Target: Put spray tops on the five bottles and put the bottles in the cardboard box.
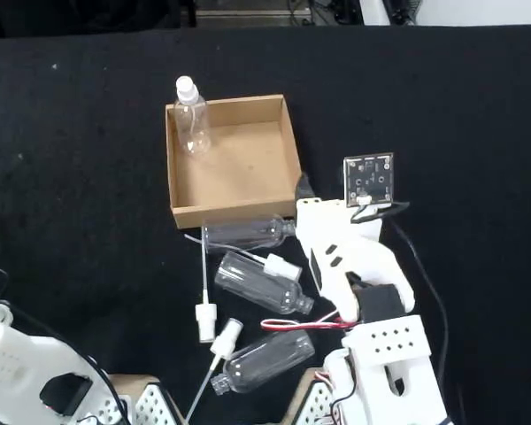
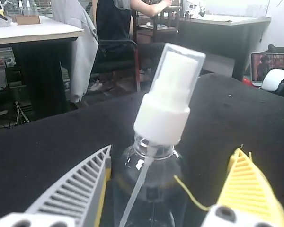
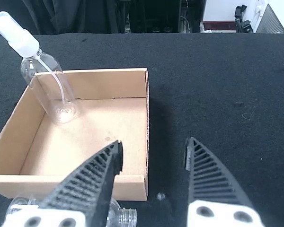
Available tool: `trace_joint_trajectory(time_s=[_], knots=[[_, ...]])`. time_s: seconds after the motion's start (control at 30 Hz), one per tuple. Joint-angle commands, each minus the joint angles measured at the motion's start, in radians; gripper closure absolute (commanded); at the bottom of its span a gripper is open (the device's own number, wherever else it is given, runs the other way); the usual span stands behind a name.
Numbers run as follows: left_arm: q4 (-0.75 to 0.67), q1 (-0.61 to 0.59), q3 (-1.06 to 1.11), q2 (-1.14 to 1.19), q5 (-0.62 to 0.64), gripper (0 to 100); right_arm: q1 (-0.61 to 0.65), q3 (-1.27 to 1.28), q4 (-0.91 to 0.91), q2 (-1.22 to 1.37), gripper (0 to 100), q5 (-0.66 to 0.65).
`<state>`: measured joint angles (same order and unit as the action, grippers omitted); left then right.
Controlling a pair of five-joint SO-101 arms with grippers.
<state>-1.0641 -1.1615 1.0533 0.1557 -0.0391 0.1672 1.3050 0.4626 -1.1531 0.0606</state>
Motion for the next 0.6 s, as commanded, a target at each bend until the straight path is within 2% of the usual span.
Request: trace_joint_trajectory(time_s=[0.0, 0.43, 0.5, 0.57], knots=[[0.034, -0.018, -0.074, -0.006, -0.011, 65, 0.011, -0.010, -0.026, -0.025, 80.1, 0.000], [0.044, -0.018, -0.070, -0.006, -0.011, 65, 0.011, -0.010, -0.028, -0.025, 80.1, 0.000], [0.044, -0.018, -0.070, -0.006, -0.011, 68, 0.011, -0.010, -0.028, -0.025, 80.1, 0.000], [0.044, -0.018, -0.070, -0.006, -0.011, 76, 0.011, -0.010, -0.028, -0.025, 80.1, 0.000]])
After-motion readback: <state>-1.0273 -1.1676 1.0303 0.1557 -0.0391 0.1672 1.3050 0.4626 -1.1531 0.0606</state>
